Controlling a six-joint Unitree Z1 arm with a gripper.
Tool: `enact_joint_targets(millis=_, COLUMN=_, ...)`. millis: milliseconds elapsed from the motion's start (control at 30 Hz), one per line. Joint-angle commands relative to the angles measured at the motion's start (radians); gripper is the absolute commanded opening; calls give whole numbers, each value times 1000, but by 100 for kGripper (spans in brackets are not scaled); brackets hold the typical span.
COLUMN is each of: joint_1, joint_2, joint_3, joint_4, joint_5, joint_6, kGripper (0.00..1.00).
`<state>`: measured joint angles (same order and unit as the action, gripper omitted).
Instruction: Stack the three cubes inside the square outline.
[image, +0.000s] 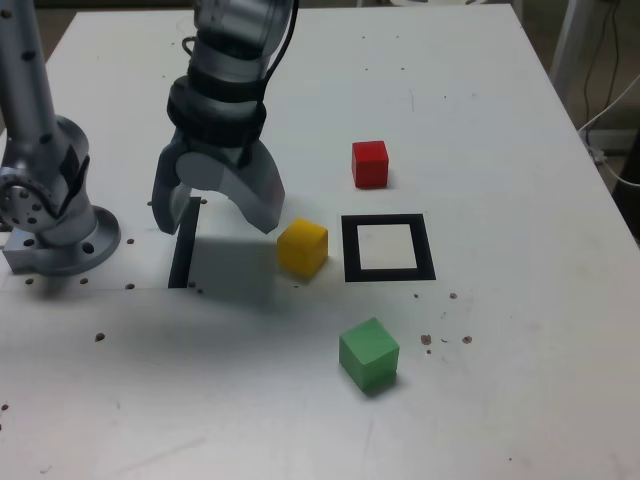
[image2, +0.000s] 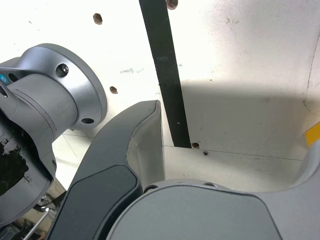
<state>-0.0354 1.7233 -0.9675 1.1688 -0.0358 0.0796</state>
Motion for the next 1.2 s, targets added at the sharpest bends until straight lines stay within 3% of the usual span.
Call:
enact_joint_targets(millis=0, joint_1=-1, joint_2=-5, joint_3=-1, joint_4=2, joint_5=2, joint_6=2, kGripper=100)
enact_joint_targets(millis=433, joint_1=-1, joint_2=-5, joint_3=-1, joint_4=2, joint_5=5, joint_6=2, kGripper=100)
enact_joint_targets(millis=667, joint_1=2, joint_2=-12, joint_3=-44, joint_4=41, joint_5=37, joint_6=3, kGripper=100)
enact_joint_targets(millis=900, joint_1=75, joint_2=-9, joint_3=-185, joint_4=112, joint_5=94, joint_6=63, kGripper=100)
enact_joint_targets(millis=1167, joint_1=180, joint_2=62, joint_3=-409, joint_4=189, joint_5=110, joint_6=155, kGripper=100)
